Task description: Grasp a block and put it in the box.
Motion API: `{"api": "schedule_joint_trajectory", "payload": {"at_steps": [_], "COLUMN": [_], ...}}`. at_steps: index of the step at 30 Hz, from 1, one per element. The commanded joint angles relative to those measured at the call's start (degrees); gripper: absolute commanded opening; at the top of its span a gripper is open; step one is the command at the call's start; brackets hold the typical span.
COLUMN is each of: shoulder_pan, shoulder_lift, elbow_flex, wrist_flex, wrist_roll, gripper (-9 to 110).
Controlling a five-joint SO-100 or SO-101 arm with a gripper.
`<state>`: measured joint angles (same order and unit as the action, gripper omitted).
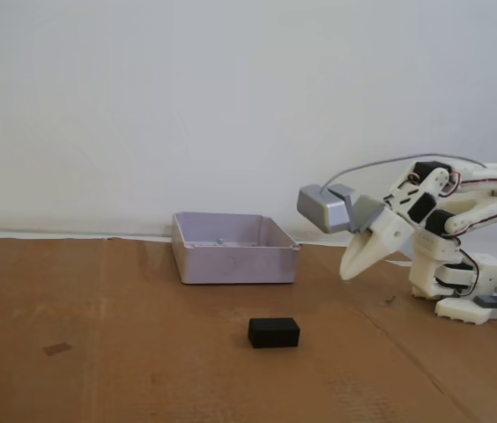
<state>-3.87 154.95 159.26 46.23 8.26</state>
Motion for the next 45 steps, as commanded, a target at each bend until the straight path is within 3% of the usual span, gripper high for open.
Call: {"api": "schedule_joint_trajectory", "payload": {"at_steps": [1, 21, 45], "shoulder_pan": [-1.3, -6.3, -12.7], "shoulder_lift": [-2.6, -6.2, -43.7], "elbow_flex": [-10.4, -15.1, -36.0], "wrist_flex": [-3.1, -8.2, -19.4], "wrist_roll": [-0.4, -0.4, -0.4], "gripper": [0, 0, 0]}}
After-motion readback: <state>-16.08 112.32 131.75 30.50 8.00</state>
